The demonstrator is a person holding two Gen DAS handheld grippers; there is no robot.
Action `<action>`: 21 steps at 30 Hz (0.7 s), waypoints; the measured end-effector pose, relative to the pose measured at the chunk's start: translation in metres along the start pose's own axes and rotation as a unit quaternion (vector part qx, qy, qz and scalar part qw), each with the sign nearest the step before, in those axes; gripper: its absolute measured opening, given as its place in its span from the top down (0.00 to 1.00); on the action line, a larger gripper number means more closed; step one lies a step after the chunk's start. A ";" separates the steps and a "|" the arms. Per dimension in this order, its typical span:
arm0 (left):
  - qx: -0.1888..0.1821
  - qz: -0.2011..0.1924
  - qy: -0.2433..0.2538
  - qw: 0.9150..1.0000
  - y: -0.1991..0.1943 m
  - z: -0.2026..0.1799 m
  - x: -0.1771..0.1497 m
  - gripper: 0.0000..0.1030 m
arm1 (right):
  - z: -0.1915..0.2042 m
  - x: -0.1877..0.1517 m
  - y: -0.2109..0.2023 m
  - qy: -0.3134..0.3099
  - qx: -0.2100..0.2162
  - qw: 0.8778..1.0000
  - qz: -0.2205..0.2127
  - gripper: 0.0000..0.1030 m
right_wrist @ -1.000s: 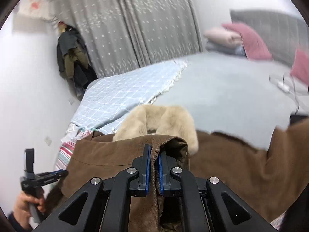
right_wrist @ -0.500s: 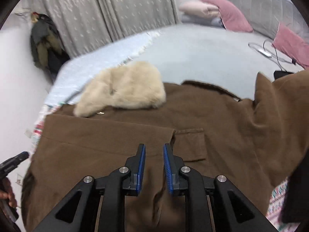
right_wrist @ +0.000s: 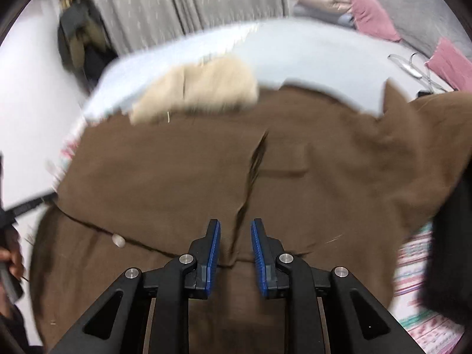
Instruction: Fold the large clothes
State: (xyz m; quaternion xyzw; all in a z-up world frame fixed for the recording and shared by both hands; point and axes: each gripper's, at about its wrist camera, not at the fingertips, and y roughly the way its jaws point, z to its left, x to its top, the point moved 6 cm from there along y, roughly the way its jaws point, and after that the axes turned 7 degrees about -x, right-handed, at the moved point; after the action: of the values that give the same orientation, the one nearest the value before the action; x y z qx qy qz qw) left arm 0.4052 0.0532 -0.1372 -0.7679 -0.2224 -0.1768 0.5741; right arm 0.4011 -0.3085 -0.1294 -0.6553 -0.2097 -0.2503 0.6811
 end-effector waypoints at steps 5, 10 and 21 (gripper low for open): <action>-0.013 -0.022 -0.033 0.999 -0.037 -0.013 -0.004 0.41 | -0.098 0.033 -0.073 0.093 -0.005 0.993 -0.069 0.64; -0.025 -0.037 -0.067 0.997 -0.047 -0.021 -0.005 0.21 | -0.206 0.070 -0.131 0.185 -0.021 0.975 -0.122 0.44; 0.009 -0.047 -0.047 0.998 -0.030 -0.017 -0.003 0.18 | -0.355 0.116 -0.107 0.370 -0.009 0.925 -0.091 0.37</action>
State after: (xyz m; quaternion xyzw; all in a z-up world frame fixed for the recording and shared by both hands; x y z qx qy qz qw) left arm 0.3856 0.0441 -0.1101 -0.7587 -0.2871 -0.1650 0.5610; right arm 0.4114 -0.6723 0.0075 -0.5001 0.0008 -0.5376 0.6788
